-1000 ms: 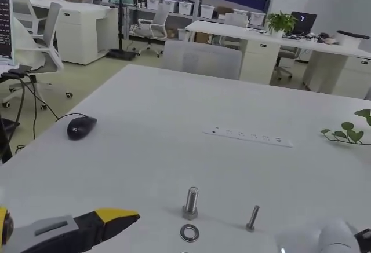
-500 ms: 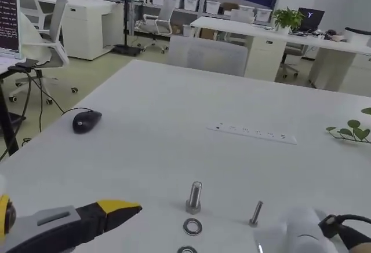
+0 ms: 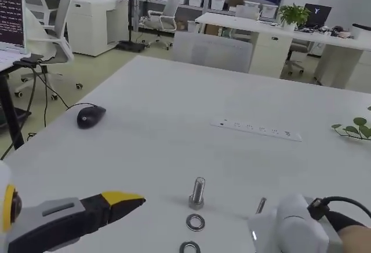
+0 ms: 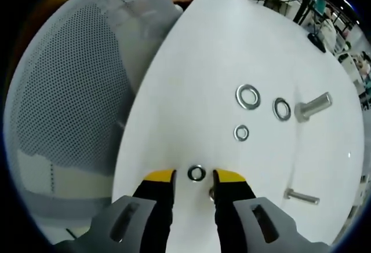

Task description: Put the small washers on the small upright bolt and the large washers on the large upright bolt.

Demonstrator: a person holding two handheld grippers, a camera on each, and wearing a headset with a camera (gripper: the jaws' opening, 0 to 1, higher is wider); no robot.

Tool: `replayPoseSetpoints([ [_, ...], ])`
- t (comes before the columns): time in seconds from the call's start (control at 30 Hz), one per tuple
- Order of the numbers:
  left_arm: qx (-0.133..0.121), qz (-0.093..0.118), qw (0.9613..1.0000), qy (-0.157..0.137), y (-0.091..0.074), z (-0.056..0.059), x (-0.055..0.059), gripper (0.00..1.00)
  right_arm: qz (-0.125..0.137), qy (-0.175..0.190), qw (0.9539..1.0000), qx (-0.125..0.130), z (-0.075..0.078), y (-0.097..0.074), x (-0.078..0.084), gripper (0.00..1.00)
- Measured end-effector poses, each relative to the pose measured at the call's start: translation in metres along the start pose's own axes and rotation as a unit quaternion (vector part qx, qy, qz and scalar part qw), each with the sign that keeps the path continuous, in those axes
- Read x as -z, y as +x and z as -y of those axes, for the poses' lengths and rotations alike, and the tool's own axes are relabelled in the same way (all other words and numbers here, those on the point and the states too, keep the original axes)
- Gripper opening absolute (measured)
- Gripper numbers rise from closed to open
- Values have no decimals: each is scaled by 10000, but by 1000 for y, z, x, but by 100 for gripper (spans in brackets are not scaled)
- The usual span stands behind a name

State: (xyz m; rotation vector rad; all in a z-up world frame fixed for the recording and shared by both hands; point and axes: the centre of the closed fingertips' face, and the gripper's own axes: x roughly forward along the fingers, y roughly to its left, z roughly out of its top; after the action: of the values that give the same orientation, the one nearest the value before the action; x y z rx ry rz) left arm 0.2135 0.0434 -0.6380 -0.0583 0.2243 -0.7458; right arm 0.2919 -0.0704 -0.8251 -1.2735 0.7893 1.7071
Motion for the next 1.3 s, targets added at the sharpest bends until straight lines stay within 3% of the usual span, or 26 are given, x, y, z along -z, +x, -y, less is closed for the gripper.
replayPoseSetpoints([
  [0.5,-14,30,10000,-7,-1,0,0,70,-41,-118,9999,93,1,0,0,15],
  [1.07,61,26,10000,1,2,1,0,70,-110,92,9997,200,5,-1,0,12],
  [1.3,72,4,10000,15,2,1,0,70,44,217,9994,275,14,-22,-5,12],
])
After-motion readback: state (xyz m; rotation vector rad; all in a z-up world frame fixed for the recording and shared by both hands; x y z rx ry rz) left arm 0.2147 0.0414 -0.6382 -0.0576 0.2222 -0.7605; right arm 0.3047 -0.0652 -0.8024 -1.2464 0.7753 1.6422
